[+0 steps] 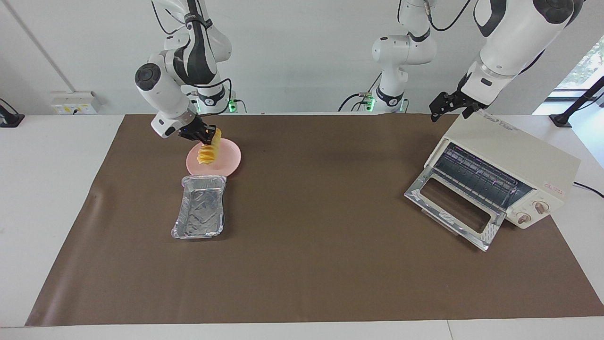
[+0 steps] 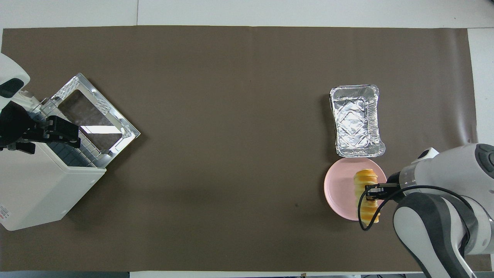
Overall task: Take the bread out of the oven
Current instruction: 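Lower the bread onto the pink plate and open the right gripper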
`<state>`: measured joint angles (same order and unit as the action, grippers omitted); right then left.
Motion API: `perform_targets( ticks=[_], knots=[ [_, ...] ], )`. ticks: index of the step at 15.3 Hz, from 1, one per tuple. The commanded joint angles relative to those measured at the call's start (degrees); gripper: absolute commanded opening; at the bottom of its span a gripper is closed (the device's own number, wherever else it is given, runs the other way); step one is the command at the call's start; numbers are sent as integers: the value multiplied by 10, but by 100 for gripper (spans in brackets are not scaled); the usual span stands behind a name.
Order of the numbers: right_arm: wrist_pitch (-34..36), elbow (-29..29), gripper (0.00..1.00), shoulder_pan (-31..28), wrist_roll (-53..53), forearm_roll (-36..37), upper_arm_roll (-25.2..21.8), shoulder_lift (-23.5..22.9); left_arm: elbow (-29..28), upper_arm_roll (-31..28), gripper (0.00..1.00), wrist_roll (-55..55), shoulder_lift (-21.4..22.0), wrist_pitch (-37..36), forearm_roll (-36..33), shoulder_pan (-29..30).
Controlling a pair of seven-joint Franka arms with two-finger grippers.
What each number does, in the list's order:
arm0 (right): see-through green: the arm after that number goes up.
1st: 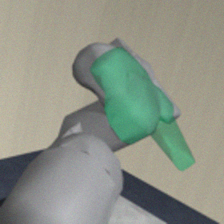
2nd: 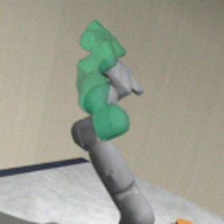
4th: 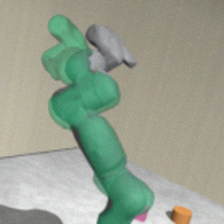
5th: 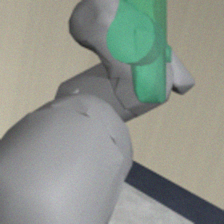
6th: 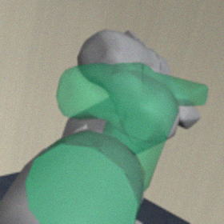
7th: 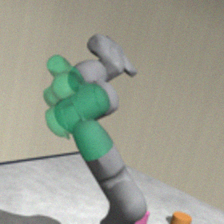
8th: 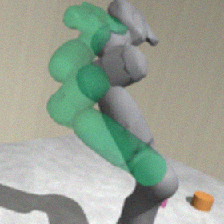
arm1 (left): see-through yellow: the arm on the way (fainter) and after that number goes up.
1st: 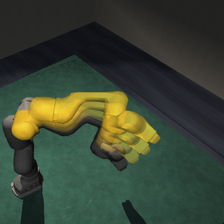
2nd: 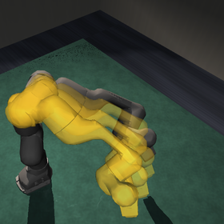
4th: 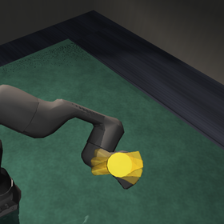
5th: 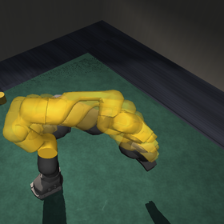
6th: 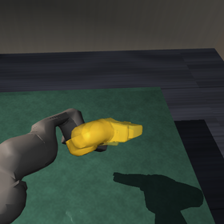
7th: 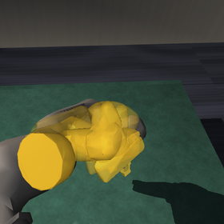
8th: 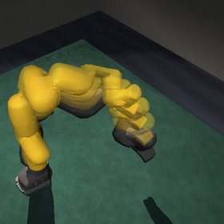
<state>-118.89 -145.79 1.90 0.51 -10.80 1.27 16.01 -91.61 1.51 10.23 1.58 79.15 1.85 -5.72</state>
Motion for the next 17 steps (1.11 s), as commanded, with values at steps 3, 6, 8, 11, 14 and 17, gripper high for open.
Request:
perform_targets(
  ticks=[3, 6, 8, 11, 14, 17],
  knots=[
    [-56, -32, 0, 0, -12, 7, 3, -10, -8, 1, 100, 0, 12, 5, 9, 4],
    [-81, -32, 0, 22, -7, 7, 3, -23, -8, 1, 100, 1, 12, 5, 9, 4],
    [-87, -32, 0, 24, -6, 7, 3, -27, -8, 1, 100, 1, 12, 5, 9, 4],
    [-89, -31, 19, 30, -9, 7, 2, -29, -8, 1, 100, 0, 12, 5, 9, 4],
    [-86, -17, 100, 29, -9, 7, 2, -39, -8, 1, 100, 1, 12, 5, 9, 4],
    [-45, 43, 100, 21, -9, 6, 1, -49, -8, 1, 100, 0, 12, 5, 9, 4]
  ],
)
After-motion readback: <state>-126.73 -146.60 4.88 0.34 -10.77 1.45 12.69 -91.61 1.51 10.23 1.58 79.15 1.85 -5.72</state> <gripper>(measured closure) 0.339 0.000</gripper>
